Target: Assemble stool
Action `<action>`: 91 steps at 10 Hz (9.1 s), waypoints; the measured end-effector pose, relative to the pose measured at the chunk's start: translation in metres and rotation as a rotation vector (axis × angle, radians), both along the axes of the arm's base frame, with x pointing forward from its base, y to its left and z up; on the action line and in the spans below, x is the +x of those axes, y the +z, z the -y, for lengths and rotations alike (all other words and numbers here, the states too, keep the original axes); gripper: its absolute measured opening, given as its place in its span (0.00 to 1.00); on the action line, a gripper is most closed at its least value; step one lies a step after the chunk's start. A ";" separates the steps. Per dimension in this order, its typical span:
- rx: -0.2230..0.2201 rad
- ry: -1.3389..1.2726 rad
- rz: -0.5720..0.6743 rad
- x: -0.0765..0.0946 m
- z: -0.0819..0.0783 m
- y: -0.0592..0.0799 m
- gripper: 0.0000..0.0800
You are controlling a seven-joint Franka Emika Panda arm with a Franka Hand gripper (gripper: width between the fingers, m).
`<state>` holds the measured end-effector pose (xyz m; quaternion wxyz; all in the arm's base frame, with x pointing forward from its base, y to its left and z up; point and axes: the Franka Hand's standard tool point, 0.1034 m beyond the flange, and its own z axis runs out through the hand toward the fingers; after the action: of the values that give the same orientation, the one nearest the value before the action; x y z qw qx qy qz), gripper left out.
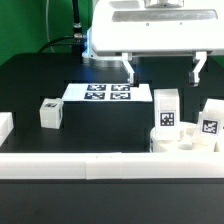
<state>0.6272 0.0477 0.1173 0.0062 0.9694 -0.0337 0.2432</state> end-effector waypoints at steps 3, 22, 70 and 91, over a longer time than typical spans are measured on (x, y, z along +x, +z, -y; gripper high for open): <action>0.028 -0.005 -0.168 -0.005 -0.002 -0.011 0.81; 0.082 -0.037 -0.448 0.008 -0.008 -0.030 0.42; 0.253 -0.198 -0.275 0.023 -0.047 -0.015 0.81; -0.122 0.532 -0.626 0.027 -0.043 -0.032 0.81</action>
Offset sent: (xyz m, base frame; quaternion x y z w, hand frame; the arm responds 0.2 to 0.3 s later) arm 0.0124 0.0068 0.0032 0.0312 -0.1990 0.0125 0.9794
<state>0.6546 0.0909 0.0854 0.0105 0.9693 0.2359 -0.0685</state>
